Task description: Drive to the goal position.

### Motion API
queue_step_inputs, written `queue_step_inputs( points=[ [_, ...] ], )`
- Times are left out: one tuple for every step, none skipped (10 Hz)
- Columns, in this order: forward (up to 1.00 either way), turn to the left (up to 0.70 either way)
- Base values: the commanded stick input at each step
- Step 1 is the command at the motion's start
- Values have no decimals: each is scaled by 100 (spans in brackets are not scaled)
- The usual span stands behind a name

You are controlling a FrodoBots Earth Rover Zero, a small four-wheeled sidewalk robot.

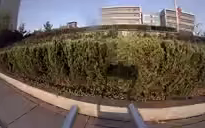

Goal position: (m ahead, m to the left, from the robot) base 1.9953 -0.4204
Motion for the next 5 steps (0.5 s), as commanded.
queue_step_inputs(
  points=[
    [70, -14],
    [70, -14],
    [69, -14],
    [12, -54],
    [7, -61]
  ],
)
